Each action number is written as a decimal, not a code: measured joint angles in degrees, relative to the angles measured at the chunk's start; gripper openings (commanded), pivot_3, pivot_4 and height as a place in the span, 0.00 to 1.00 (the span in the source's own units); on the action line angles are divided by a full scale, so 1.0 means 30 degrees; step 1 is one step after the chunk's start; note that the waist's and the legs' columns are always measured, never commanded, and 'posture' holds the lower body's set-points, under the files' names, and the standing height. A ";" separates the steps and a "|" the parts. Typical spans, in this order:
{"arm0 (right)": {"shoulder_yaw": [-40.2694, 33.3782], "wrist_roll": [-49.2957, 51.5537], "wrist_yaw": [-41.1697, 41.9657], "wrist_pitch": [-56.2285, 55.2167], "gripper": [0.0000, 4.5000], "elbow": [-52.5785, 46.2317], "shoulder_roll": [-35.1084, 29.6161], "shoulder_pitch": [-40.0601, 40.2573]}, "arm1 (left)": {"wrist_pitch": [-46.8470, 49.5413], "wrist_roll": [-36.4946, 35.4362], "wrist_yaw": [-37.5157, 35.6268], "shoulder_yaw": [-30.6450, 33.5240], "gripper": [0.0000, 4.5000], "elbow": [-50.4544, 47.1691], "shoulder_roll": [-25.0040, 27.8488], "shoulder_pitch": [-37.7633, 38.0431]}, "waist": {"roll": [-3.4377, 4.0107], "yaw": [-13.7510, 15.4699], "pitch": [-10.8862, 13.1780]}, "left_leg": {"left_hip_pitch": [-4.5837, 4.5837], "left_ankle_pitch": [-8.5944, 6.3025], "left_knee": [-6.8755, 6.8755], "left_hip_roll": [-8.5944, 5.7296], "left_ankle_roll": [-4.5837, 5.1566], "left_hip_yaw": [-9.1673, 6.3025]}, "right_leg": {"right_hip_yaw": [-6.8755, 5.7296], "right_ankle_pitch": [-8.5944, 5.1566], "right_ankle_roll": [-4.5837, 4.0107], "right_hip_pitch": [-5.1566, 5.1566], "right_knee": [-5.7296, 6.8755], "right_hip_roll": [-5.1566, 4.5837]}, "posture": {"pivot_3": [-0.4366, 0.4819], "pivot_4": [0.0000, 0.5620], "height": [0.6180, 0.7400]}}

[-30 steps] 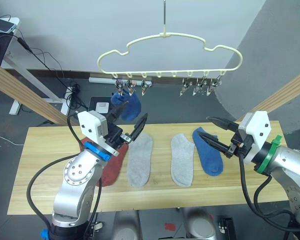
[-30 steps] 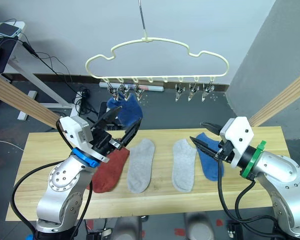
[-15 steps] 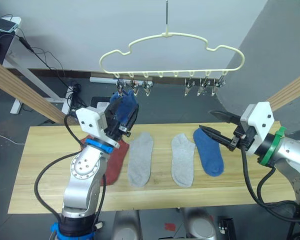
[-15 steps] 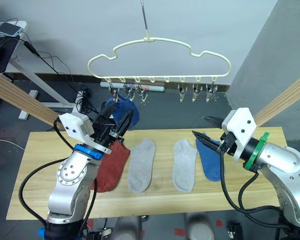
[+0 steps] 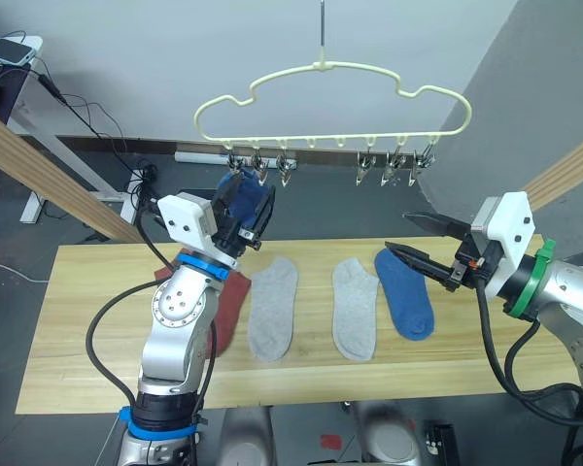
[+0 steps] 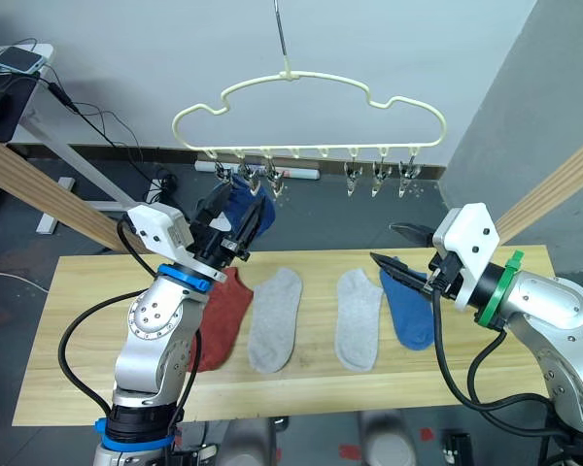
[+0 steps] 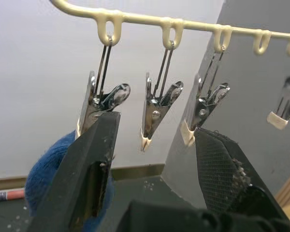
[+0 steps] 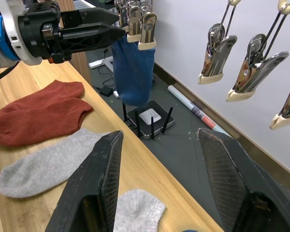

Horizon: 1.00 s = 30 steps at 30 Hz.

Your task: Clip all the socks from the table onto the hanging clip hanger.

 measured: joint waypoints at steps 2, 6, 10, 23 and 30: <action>0.0000 0.0059 -0.0004 -0.0010 0.57 0.0000 -0.0003 0.0012 | -0.0020 0.0065 0.0022 0.0000 0.48 0.0111 -0.0048 -0.0004 | 0.0000 -0.0027 0.0000 | 0.0000 0.0002 0.0003 0.0001 0.0012 -0.0008 | -0.0002 0.0009 0.0015 0.0000 0.0010 0.0009 | 0.20 0.68 0.92; 0.0000 0.0076 -0.0006 -0.0020 0.57 0.0000 -0.0059 0.0041 | -0.0020 0.0104 0.0084 0.0005 0.48 0.0231 -0.0139 -0.0269 | 0.0000 -0.0050 0.0000 | 0.0001 0.0013 0.0007 0.0001 0.0020 -0.0012 | -0.0001 0.0018 0.0027 -0.0001 0.0015 0.0017 | 0.20 0.68 0.92; 0.0000 0.0078 -0.0001 -0.0084 0.57 0.0023 -0.0217 0.0035 | -0.0021 0.0266 0.0275 0.0033 0.48 0.0241 -0.0141 -0.0569 | 0.0000 -0.0063 0.0000 | 0.0001 0.0015 0.0005 0.0004 0.0017 -0.0008 | 0.0002 0.0019 0.0026 -0.0001 0.0013 0.0017 | 0.20 0.68 0.92; 0.0001 0.0115 -0.0010 -0.0086 0.57 0.0126 -0.0291 -0.0123 | 0.0043 0.0293 0.0366 0.0194 0.48 0.1521 -0.0110 -0.1510 | 0.0000 -0.0105 0.0000 | 0.0000 0.0014 0.0005 0.0003 0.0018 -0.0007 | 0.0003 0.0019 0.0026 -0.0001 0.0012 0.0016 | 0.19 0.69 0.92; 0.0002 0.0334 -0.0011 -0.0086 0.57 0.0248 -0.0333 -0.0162 | 0.0009 0.0288 0.0072 0.0204 0.48 0.2389 -0.0123 -0.2196 | 0.0000 -0.0132 0.0000 | -0.0001 0.0014 0.0005 0.0002 0.0018 -0.0007 | 0.0002 0.0019 0.0026 -0.0001 0.0011 0.0016 | 0.19 0.69 0.92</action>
